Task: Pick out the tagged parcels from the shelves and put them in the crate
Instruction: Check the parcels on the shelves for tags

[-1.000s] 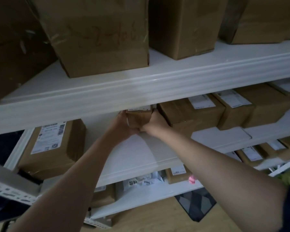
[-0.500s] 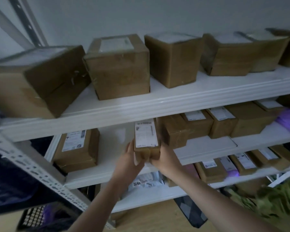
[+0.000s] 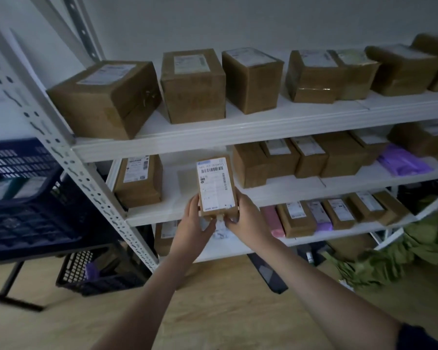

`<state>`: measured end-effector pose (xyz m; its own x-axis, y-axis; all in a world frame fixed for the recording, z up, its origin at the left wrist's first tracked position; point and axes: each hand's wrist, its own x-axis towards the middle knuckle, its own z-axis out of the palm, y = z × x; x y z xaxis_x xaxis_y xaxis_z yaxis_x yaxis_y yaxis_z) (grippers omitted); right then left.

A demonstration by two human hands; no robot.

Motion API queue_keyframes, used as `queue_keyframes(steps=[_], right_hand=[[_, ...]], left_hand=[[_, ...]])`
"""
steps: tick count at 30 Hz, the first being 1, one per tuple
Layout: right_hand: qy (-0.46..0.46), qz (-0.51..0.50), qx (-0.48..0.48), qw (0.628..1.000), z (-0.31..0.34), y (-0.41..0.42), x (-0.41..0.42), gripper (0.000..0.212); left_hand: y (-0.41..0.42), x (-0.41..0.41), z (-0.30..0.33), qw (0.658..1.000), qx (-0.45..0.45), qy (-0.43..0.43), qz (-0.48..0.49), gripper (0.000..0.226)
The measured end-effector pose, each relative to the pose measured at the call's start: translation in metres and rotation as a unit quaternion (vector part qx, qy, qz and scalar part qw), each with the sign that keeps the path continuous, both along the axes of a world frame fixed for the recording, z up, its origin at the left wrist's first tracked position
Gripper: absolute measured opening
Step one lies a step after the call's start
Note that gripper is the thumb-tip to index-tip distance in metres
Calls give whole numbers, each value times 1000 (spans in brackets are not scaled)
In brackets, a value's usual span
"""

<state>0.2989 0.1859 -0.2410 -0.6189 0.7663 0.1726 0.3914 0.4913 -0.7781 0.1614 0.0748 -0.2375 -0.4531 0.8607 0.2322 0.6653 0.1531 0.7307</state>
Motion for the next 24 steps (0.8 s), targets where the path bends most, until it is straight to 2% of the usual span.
queue_keyframes(steps=[16,20,24], right_hand=[[-34,-17,19,999,-6,10,-9,78],[-50,-22,4,999,-15,16,-21,73],[-78,-10,-26,997,-53,40,-44,74]], left_hand=[[4,-3,7,1000,12,10,-2,74],[12,-12,-2,1000,2,-11,-3,76],[29,-28,-20,998,-30,-52,10,78]])
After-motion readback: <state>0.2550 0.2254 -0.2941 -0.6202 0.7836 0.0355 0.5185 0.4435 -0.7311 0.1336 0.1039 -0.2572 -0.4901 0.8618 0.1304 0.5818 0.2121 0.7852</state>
